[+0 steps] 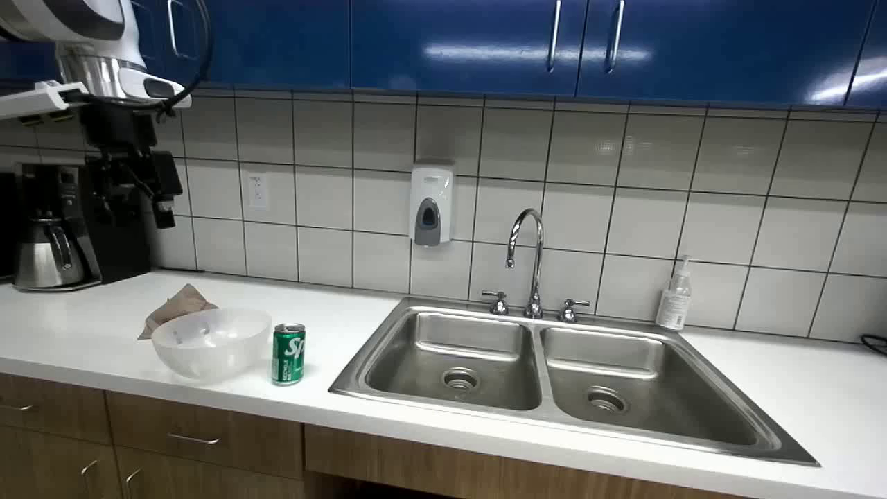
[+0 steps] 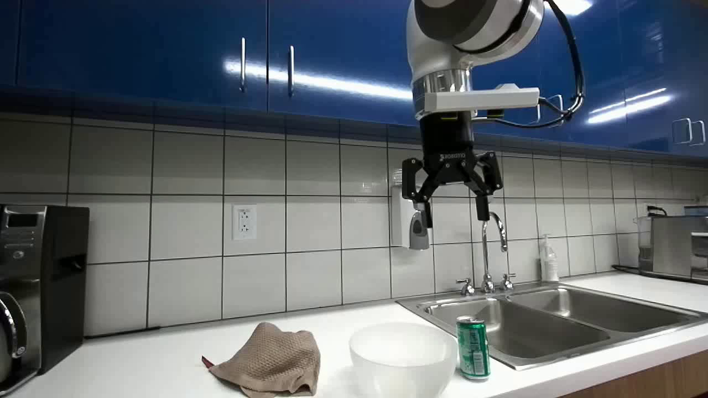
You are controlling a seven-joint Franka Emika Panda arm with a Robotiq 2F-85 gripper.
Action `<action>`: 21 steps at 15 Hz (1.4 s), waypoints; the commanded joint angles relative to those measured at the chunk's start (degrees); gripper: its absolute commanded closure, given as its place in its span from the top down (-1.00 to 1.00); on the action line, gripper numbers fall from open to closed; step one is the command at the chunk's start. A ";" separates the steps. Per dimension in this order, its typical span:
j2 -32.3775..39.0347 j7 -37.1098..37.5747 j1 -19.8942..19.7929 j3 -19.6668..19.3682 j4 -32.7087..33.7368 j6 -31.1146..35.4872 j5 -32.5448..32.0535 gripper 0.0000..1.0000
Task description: Put the towel in the bowl
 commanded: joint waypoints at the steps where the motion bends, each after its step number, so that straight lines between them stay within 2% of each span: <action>1: 0.18 0.42 1.14 -1.03 0.09 -0.11 -0.52 1.00; 10: 0.18 0.42 1.14 -1.03 0.09 -0.11 -0.52 1.00; 14: 3.41 -0.61 1.49 -0.36 0.86 2.10 -2.57 1.00; 21: 11.25 -3.73 4.24 -0.51 3.29 9.69 -3.35 1.00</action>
